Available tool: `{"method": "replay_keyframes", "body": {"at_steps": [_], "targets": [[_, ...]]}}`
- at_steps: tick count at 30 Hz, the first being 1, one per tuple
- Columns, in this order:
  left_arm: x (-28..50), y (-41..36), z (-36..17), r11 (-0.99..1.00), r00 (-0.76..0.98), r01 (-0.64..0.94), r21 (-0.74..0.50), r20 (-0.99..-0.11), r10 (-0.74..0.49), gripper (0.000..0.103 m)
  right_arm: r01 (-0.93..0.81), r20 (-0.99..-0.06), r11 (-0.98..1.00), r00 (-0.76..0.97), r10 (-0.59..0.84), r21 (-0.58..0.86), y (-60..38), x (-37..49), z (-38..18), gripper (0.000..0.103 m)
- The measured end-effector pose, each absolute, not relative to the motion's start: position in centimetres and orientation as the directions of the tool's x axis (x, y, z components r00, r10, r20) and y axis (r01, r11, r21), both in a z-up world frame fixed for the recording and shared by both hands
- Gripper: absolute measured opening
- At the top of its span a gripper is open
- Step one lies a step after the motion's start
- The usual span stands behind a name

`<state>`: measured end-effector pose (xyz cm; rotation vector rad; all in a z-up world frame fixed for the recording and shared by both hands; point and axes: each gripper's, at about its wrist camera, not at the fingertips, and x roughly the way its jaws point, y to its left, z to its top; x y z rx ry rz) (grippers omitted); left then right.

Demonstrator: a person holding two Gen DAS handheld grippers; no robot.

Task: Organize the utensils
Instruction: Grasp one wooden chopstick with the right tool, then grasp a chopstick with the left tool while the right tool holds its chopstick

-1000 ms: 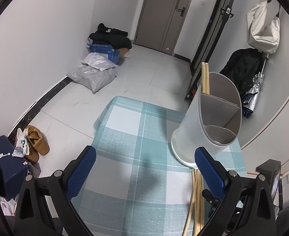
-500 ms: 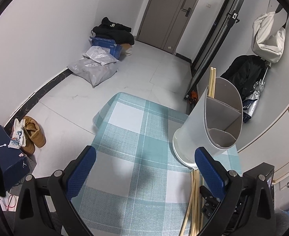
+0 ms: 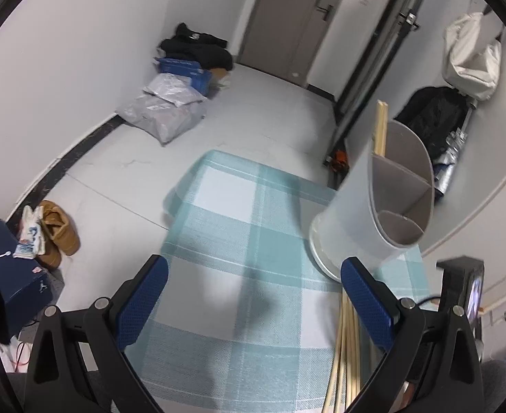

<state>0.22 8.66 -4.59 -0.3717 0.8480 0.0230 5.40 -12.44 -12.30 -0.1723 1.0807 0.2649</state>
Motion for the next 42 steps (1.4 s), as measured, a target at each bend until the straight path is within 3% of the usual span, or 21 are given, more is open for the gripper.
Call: {"method": "replay_keyframes", "body": {"at_steps": [7, 13, 21, 25, 39, 40, 42], "targets": [[0.5, 6.3, -5.9, 0.957, 0.593, -0.078, -0.278, -0.785, -0.18, 0.099, -0.214, -0.873, 0.96, 0.415, 0.257, 0.181, -15.8, 6.4, -11.6, 0.004], [1.0, 2.9, -8.1, 0.963, 0.452, 0.032, -0.266, -0.856, -0.252, 0.099, -0.12, -0.803, 0.905, 0.424, 0.418, 0.408, -20.9, 7.4, -10.5, 0.004], [0.7, 0.1, -9.6, 0.982, 0.391, 0.102, -0.161, -0.901, -0.189, 0.097, -0.073, -0.712, 0.83, 0.476, 0.516, 0.553, -24.3, 5.6, -8.8, 0.004], [0.6, -0.2, -10.3, 0.988, 0.366, 0.116, -0.099, -0.921, -0.136, 0.09, -0.041, -0.664, 0.782, 0.502, 0.554, 0.622, -26.1, 5.4, -8.4, 0.004], [1.4, -0.8, -10.9, 0.993, 0.36, 0.111, -0.027, -0.931, -0.066, 0.087, -0.108, -0.645, 0.805, 0.54, 0.541, 0.584, -26.7, 3.1, -6.5, 0.004], [1.7, -0.8, -10.9, 0.994, 0.363, 0.103, -0.029, -0.93, -0.065, 0.085, -0.113, -0.644, 0.805, 0.541, 0.541, 0.582, -26.7, 2.9, -6.4, 0.004], [2.1, -1.1, -10.9, 0.995, 0.373, 0.093, -0.032, -0.925, -0.065, 0.071, -0.131, -0.64, 0.809, 0.545, 0.542, 0.573, -26.5, 2.7, -6.1, 0.004]]}}
